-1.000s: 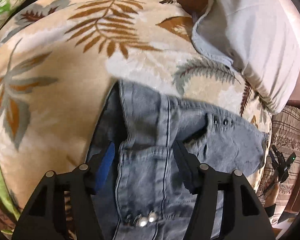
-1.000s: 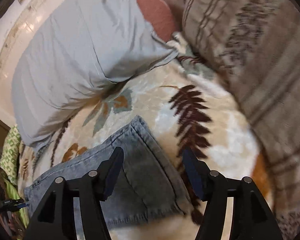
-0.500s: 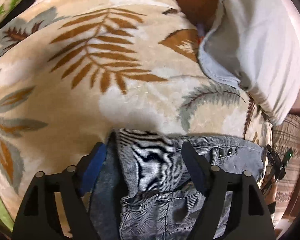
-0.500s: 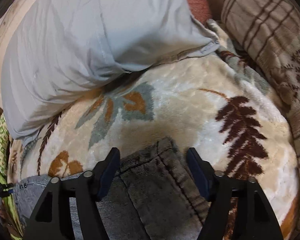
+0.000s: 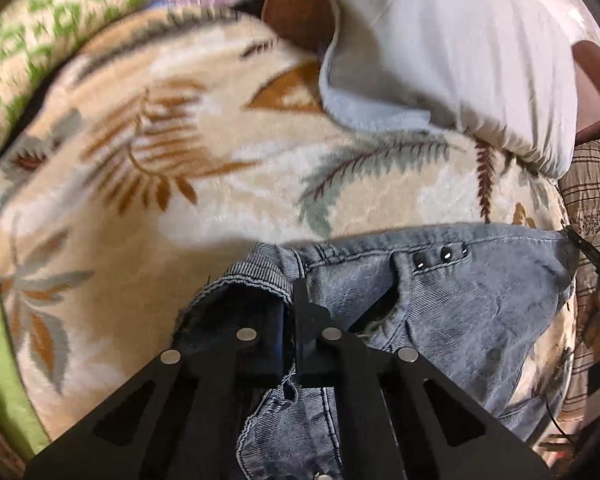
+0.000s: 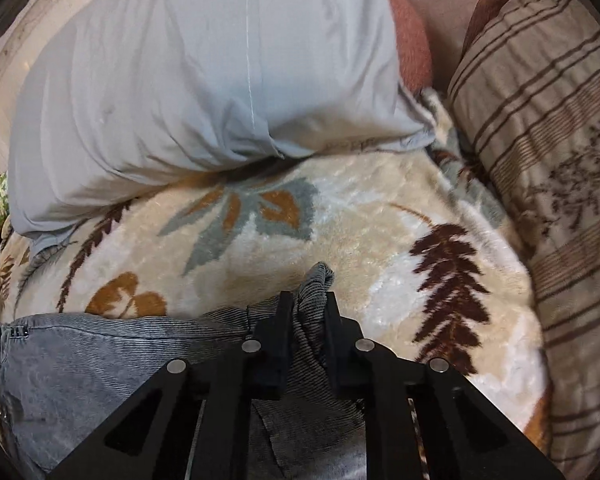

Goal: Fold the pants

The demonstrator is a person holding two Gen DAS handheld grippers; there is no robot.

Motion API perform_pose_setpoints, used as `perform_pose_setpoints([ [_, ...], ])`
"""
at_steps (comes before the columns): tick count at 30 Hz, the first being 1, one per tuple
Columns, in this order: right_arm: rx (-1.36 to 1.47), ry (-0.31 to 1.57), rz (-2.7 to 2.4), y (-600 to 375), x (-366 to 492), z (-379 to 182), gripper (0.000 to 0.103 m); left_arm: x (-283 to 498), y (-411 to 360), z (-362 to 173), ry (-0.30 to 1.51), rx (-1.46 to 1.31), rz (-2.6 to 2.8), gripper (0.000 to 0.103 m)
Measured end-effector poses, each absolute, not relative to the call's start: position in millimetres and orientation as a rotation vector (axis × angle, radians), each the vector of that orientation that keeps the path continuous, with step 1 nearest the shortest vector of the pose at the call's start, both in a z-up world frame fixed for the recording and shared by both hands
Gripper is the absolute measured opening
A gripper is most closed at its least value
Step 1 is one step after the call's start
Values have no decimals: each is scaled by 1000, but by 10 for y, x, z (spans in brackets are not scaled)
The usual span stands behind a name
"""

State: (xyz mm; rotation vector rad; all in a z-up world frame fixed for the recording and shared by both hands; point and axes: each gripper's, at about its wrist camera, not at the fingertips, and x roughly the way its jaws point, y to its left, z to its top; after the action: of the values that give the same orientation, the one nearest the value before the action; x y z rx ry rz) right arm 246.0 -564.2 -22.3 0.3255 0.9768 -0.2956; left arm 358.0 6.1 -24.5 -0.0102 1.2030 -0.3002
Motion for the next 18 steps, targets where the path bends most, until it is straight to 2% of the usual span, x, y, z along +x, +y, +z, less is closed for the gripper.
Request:
perform_pose_setpoints([
  [7,350,893,-298,-5565,2124,183,13,3245,90,251,1038,25,-277,2],
  [18,393,815,-302,-5297,1191,606,13,2581,221,687,944,-36,-293,2],
])
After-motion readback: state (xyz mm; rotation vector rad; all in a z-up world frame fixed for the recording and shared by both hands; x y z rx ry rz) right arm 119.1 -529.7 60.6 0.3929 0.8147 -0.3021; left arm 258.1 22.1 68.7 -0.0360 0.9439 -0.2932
